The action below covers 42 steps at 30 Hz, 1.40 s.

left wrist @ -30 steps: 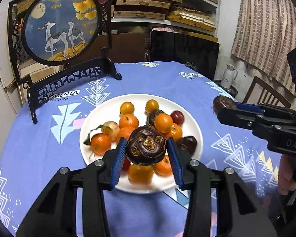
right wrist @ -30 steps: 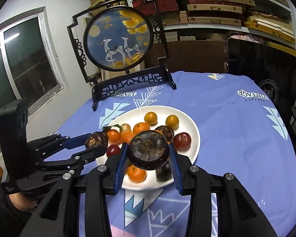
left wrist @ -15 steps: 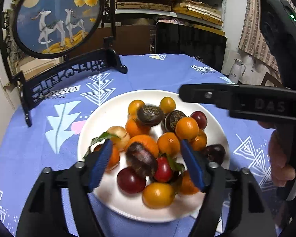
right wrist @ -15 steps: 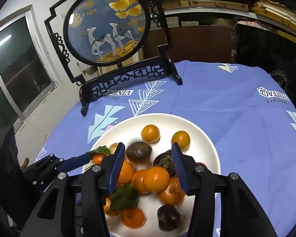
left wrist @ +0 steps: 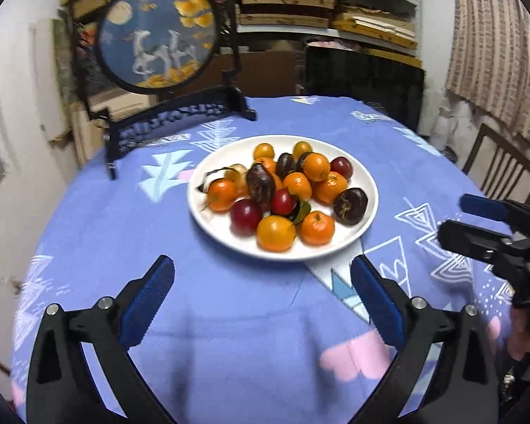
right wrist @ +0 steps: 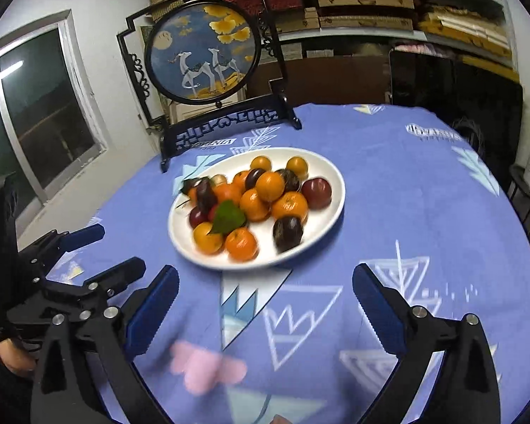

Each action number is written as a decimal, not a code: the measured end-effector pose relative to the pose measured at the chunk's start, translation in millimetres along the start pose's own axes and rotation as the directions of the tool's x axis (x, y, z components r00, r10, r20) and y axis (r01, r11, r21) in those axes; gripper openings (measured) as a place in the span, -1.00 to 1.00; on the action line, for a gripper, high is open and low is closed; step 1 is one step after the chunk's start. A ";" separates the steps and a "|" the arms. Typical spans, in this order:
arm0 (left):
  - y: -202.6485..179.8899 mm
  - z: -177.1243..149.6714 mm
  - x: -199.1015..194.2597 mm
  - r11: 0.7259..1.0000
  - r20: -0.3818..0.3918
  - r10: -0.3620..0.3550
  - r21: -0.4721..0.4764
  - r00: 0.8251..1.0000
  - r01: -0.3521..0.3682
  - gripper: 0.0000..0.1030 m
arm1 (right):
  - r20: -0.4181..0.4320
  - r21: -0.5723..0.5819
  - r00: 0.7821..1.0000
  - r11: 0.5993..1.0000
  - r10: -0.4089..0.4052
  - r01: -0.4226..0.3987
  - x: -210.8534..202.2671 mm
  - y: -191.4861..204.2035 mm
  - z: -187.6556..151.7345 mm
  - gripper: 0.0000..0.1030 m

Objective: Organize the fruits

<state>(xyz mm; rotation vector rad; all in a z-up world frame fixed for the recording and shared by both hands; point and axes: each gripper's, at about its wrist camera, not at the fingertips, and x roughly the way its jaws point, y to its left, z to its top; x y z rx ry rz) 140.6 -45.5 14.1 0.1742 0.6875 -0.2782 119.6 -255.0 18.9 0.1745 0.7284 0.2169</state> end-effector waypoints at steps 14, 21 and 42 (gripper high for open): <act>-1.6 -23.0 -80.8 0.995 0.062 0.066 -0.081 0.996 -0.061 0.90 | 0.083 0.015 0.995 0.998 -0.062 0.061 -79.3 -7.1 -26.9 0.93; -2.2 -23.7 -92.1 0.994 0.081 0.083 -0.083 0.993 -0.077 0.90 | 0.089 0.011 0.994 0.998 -0.055 0.054 -90.0 -3.5 -36.2 0.93; -7.4 -17.1 -87.5 0.992 0.108 0.129 -0.028 0.986 -0.126 0.90 | 0.040 0.038 0.999 0.999 -0.032 0.031 -79.8 -7.2 -43.6 0.93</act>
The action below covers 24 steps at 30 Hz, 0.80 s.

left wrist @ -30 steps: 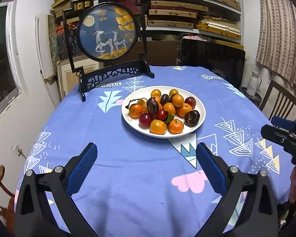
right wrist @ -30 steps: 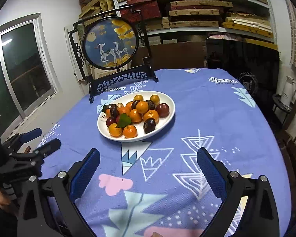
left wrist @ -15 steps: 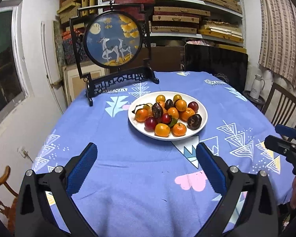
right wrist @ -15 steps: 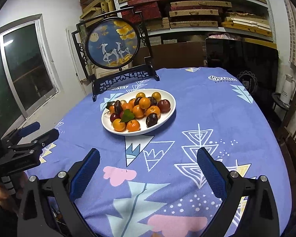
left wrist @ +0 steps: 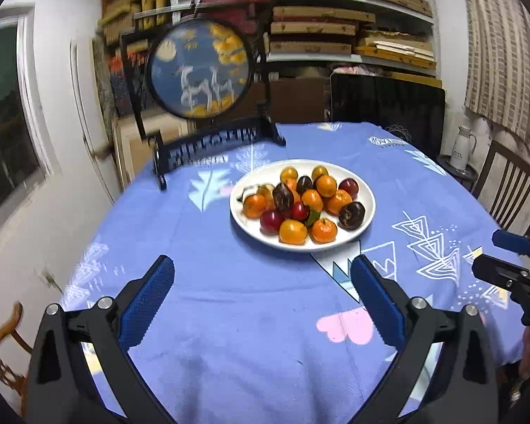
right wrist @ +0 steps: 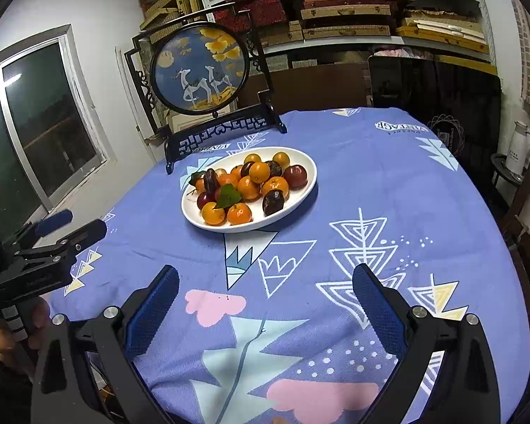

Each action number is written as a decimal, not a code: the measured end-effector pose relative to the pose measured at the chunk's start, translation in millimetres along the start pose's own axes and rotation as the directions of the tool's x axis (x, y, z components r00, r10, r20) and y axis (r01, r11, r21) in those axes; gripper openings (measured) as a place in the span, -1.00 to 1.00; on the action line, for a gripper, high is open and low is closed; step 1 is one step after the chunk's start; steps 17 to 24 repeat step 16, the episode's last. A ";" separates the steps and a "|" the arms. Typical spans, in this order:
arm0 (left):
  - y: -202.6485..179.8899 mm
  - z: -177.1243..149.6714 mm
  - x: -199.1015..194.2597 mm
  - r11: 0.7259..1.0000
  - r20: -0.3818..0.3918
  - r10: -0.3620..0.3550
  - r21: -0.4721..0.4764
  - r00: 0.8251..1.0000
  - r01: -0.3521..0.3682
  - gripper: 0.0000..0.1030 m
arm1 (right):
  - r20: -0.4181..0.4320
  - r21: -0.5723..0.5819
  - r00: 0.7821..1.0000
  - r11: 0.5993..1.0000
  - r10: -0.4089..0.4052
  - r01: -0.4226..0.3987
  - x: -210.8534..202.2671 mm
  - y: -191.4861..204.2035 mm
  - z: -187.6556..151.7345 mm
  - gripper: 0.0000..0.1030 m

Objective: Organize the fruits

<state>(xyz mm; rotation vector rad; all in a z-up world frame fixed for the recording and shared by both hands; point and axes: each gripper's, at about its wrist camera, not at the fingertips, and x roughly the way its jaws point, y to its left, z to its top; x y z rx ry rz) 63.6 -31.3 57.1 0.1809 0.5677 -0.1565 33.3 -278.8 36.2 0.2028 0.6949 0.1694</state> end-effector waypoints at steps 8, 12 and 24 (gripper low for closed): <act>-5.5 -1.7 -6.0 1.000 0.014 0.002 0.007 1.000 -0.002 0.90 | -0.007 0.013 1.000 1.000 0.005 -0.005 1.2 -1.8 -3.1 0.93; -7.7 -3.1 -5.4 1.000 0.006 0.000 0.026 1.000 -0.001 0.90 | -0.007 0.005 1.000 1.000 0.001 -0.001 1.6 -0.2 -3.5 0.93; -4.0 -2.3 -2.0 1.000 -0.011 -0.001 0.012 1.000 0.001 0.90 | -0.008 0.013 1.000 1.000 -0.001 0.001 2.0 -1.7 -3.3 0.93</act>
